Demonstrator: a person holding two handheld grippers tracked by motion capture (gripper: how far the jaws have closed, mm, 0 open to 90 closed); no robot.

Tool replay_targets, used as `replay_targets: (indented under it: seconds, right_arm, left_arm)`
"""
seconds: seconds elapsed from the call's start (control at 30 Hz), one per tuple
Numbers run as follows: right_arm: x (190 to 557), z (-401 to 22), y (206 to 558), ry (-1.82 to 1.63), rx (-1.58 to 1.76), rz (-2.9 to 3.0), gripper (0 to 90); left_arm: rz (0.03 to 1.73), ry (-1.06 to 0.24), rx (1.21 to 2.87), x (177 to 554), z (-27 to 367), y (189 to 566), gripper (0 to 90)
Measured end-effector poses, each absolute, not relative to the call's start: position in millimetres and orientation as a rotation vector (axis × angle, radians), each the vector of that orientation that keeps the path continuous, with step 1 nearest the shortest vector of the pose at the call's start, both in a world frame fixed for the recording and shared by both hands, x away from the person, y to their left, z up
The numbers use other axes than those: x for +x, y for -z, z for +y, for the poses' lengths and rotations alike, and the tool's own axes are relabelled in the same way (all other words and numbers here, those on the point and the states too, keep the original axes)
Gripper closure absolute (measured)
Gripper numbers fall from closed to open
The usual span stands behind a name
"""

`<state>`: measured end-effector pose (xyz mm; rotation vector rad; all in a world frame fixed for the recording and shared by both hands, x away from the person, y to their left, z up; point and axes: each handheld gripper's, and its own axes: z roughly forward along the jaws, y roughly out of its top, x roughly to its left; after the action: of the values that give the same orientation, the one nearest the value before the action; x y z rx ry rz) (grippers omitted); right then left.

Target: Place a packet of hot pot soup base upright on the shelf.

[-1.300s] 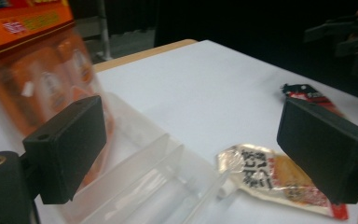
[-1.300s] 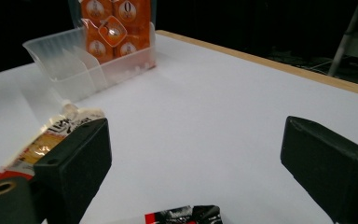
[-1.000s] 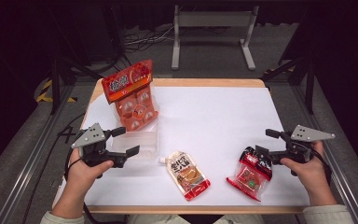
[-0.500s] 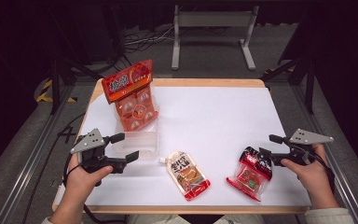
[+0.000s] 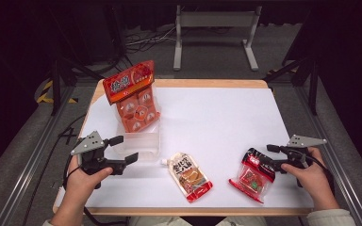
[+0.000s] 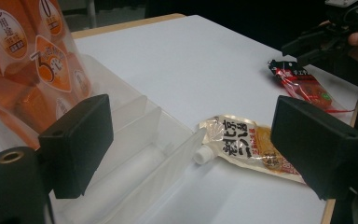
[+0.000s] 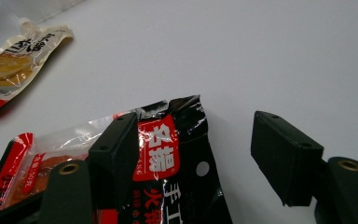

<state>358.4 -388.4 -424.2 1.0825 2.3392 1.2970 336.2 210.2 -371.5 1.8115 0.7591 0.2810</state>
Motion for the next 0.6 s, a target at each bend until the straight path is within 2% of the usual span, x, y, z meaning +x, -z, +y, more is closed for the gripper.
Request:
replay_targets:
  seconds: [0.33, 0.43, 0.6]
  right_arm:
    - [360.4, -383.2, 435.6, -1.279, 1.126, 2.426, 32.4]
    - [361.2, -382.5, 438.7, -1.299, 1.157, 2.453, 32.9]
    - [364.3, -383.0, 444.9, -1.390, 1.182, 2.485, 38.8]
  left_arm:
    - [0.773, -0.275, 1.825, 336.7, 212.2, 374.3, 11.6]
    - [0.791, -0.288, 1.815, 337.3, 214.4, 375.4, 8.5]
    - [0.806, -0.302, 1.809, 338.5, 215.4, 377.8, 4.9]
